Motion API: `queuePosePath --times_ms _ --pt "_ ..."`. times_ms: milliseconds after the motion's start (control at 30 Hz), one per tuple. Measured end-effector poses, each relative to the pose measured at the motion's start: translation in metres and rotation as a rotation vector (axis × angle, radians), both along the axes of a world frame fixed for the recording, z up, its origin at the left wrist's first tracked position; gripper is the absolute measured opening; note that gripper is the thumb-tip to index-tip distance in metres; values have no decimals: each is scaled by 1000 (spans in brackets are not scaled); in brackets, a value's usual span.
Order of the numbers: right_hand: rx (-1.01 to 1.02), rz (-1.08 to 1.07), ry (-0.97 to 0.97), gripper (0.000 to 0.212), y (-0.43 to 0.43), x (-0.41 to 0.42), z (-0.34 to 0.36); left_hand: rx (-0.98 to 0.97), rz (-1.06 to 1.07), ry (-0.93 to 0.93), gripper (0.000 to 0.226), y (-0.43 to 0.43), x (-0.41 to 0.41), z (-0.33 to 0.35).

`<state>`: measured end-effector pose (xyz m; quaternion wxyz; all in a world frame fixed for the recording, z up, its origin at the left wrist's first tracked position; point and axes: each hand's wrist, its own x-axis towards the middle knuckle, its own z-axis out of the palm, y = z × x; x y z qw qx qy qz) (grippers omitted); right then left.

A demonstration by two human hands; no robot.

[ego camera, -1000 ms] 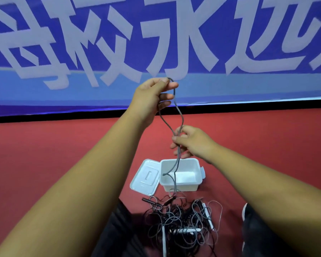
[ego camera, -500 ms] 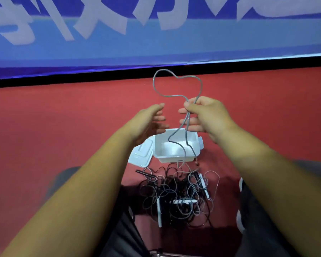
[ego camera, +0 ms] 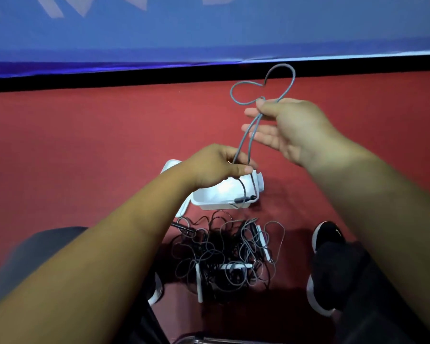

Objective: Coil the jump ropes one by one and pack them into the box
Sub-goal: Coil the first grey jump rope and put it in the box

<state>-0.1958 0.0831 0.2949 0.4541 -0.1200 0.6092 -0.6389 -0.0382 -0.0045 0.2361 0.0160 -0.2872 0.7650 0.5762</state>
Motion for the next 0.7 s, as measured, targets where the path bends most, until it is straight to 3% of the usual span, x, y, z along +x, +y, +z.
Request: queuePosePath --times_ms 100,300,400,533,700 --pt "-16 -67 -49 20 -2 -2 -3 -19 58 46 9 -3 -2 4" --pt "302 149 60 78 3 -14 -19 180 287 246 18 -9 5 25" --pt "403 266 134 78 8 -4 -31 302 421 288 16 -12 11 34" --pt "476 499 390 73 18 17 -43 442 613 290 17 -18 16 39" --pt "389 661 394 80 21 35 -47 638 773 361 16 -32 21 42"
